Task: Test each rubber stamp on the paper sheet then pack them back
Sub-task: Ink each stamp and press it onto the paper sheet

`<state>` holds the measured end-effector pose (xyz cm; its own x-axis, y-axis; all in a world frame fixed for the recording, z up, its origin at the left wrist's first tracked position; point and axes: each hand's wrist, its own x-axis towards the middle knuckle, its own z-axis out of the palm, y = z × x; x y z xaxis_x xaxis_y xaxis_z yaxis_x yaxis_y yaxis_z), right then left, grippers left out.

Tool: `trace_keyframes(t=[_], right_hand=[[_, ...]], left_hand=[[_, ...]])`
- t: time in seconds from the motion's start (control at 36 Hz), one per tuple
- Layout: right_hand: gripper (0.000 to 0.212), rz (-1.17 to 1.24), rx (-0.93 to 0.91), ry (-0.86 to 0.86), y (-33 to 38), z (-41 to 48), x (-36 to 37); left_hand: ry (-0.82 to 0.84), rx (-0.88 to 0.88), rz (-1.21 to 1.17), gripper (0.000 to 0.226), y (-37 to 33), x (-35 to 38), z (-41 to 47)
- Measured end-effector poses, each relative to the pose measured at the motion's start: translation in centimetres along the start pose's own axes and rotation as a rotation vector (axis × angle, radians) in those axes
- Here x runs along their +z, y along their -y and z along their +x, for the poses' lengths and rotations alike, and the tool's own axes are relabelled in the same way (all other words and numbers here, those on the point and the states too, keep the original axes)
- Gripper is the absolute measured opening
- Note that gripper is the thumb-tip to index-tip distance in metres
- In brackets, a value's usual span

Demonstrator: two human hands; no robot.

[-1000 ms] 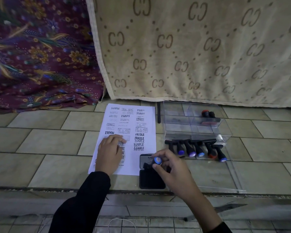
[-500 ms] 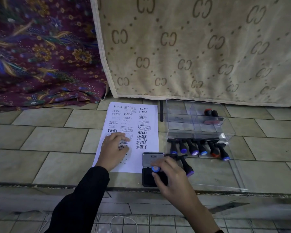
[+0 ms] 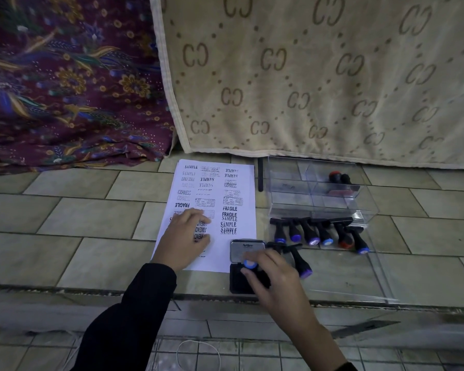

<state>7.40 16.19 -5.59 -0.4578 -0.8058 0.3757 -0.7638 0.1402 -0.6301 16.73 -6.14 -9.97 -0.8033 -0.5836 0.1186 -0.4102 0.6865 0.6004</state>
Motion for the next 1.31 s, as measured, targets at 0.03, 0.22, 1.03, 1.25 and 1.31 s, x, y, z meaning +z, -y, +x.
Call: trace_keyframes(t=[0.03,0.22,1.03,1.25,1.31], right_hand=[[0.015,0.023,0.006,-0.024,0.0,0.3,-0.1],[0.022,0.085,0.029,-0.148,0.5,4.3,0.0],[0.024,0.008,0.008,-0.02,0.1,10.8,5.4],[0.026,-0.055,-0.012,0.027,-0.3,10.5,6.3],[0.027,-0.096,-0.039,0.031,-0.2,10.5,6.4]], left_hand=[[-0.008,0.012,0.005,0.029,0.1,0.0,-0.1],[-0.081,0.075,0.052,0.024,0.2,0.5,-0.7],[-0.157,-0.045,0.03,0.063,0.0,0.7,0.4],[-0.173,-0.058,0.049,0.06,0.2,1.0,0.5],[-0.182,-0.066,0.045,0.059,0.2,1.1,0.6]])
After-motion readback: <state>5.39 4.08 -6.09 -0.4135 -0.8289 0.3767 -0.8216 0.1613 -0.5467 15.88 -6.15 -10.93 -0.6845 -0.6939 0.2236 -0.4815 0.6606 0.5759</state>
